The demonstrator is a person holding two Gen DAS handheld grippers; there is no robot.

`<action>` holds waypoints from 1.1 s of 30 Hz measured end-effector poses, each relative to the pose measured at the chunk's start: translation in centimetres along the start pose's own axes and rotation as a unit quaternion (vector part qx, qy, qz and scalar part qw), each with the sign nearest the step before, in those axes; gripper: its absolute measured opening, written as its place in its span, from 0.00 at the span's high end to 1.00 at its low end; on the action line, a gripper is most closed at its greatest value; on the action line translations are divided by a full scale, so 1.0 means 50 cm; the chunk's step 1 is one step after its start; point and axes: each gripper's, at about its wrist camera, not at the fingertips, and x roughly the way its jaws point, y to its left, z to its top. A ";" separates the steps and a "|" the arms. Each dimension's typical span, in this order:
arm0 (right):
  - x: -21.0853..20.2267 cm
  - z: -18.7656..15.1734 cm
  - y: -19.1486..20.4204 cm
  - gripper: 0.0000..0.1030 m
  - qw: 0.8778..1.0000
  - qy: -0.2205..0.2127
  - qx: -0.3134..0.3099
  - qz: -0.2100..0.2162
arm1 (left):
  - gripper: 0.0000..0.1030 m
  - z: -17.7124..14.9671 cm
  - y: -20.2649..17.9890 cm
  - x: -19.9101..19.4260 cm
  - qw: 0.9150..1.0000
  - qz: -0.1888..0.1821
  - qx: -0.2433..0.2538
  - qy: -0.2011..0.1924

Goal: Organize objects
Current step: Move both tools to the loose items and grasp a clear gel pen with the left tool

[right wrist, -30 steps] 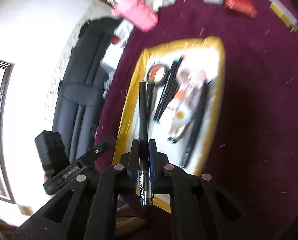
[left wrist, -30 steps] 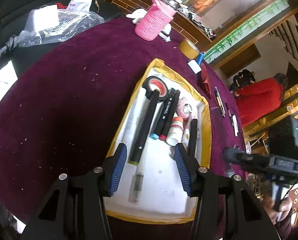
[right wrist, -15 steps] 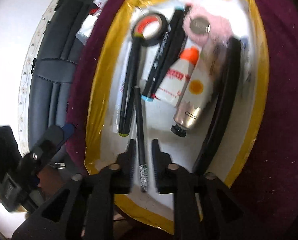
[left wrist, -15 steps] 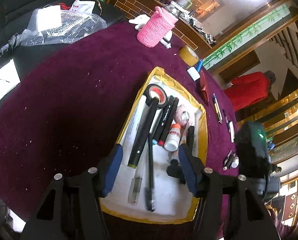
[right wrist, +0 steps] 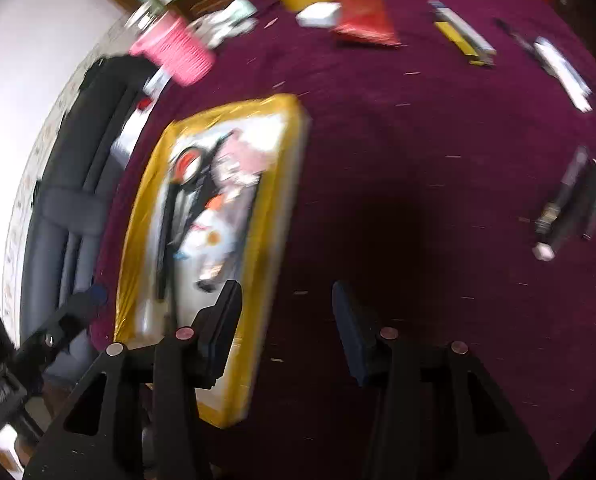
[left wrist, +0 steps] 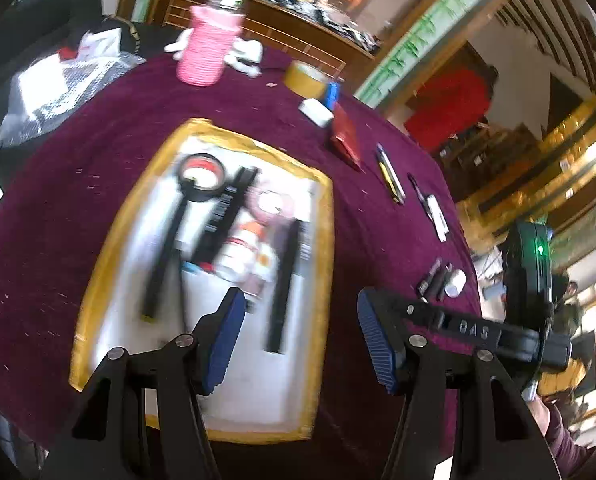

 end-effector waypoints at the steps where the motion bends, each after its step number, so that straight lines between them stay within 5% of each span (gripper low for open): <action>1: -0.011 -0.004 -0.015 0.56 1.000 -0.007 0.005 -0.003 | 0.49 -0.007 -0.026 0.004 1.000 0.000 0.005 0.006; 9: -0.140 -0.021 -0.241 0.55 0.995 -0.075 0.043 -0.050 | 0.46 -0.074 -0.213 0.073 0.997 0.018 0.052 0.050; 18: -0.220 -0.053 -0.488 0.55 0.982 -0.094 0.131 -0.103 | 0.46 -0.152 -0.360 0.212 0.988 0.038 0.106 0.105; 22: -0.238 -0.065 -0.537 0.55 0.977 -0.095 0.128 -0.143 | 0.46 -0.173 -0.406 0.284 0.982 0.062 0.139 0.108; 33: -0.185 -0.086 -0.550 0.54 0.983 -0.049 0.094 -0.149 | 0.40 -0.219 -0.442 0.400 0.965 0.135 0.215 0.071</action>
